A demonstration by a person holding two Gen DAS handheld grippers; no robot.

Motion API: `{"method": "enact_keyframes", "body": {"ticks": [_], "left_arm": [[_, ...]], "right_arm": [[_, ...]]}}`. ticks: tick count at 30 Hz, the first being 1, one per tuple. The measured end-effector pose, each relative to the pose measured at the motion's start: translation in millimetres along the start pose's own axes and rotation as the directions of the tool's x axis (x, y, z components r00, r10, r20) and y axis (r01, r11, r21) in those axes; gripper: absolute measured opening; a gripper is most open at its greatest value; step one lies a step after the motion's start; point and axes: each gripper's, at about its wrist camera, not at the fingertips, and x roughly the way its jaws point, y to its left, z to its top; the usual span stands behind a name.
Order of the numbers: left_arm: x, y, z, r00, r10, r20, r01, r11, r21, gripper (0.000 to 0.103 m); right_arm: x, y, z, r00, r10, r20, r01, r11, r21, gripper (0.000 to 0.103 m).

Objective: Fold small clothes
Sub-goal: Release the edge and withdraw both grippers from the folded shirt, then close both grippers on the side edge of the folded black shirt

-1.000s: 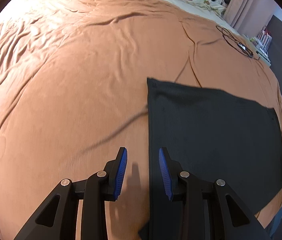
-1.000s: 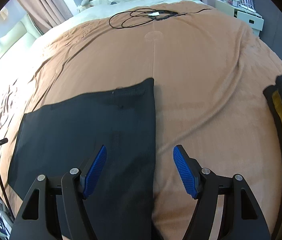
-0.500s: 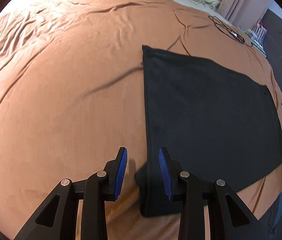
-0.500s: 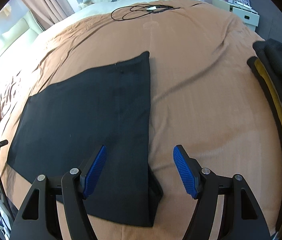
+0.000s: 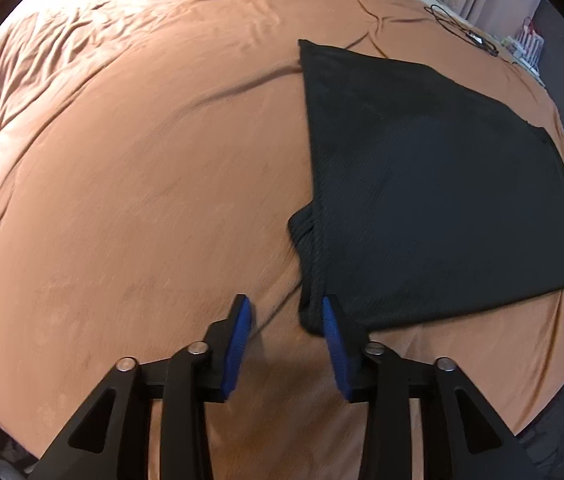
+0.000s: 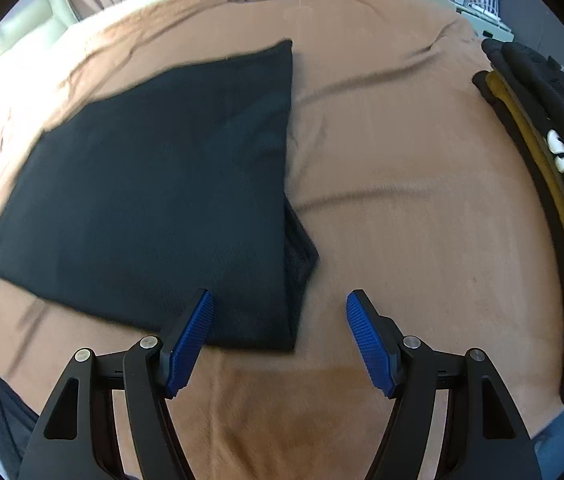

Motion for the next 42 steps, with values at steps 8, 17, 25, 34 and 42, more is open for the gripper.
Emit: {"method": "enact_keyframes", "body": {"ticks": [8,17,25,34,42], "left_arm": [[-21,12,-22,1.0,0.012,0.028,-0.011,0.999,-0.044,0.043],[-35,17,-23,0.978,-0.188,0.086,0.198,0.971,-0.131,0.043],[-18,20,-13,0.958,-0.276,0.081,0.287,0.936,-0.204,0.043],[2,32,-18,0.927,-0.366,0.08,0.372,0.872,-0.317,0.043],[12,32,-7,0.913,-0.395,0.104,0.405,0.846,-0.347,0.043]], "right_arm": [[-21,3,-22,1.0,0.009,0.015,-0.01,1.0,0.029,0.068],[-38,-15,-37,0.97,0.222,0.099,-0.237,0.956,0.175,0.068],[-17,-43,-42,0.928,0.34,0.152,-0.372,0.864,0.339,0.056],[3,-57,-50,0.883,0.417,0.215,-0.469,0.766,0.439,0.056],[23,-72,-54,0.857,0.441,0.268,-0.515,0.704,0.489,0.045]]}}
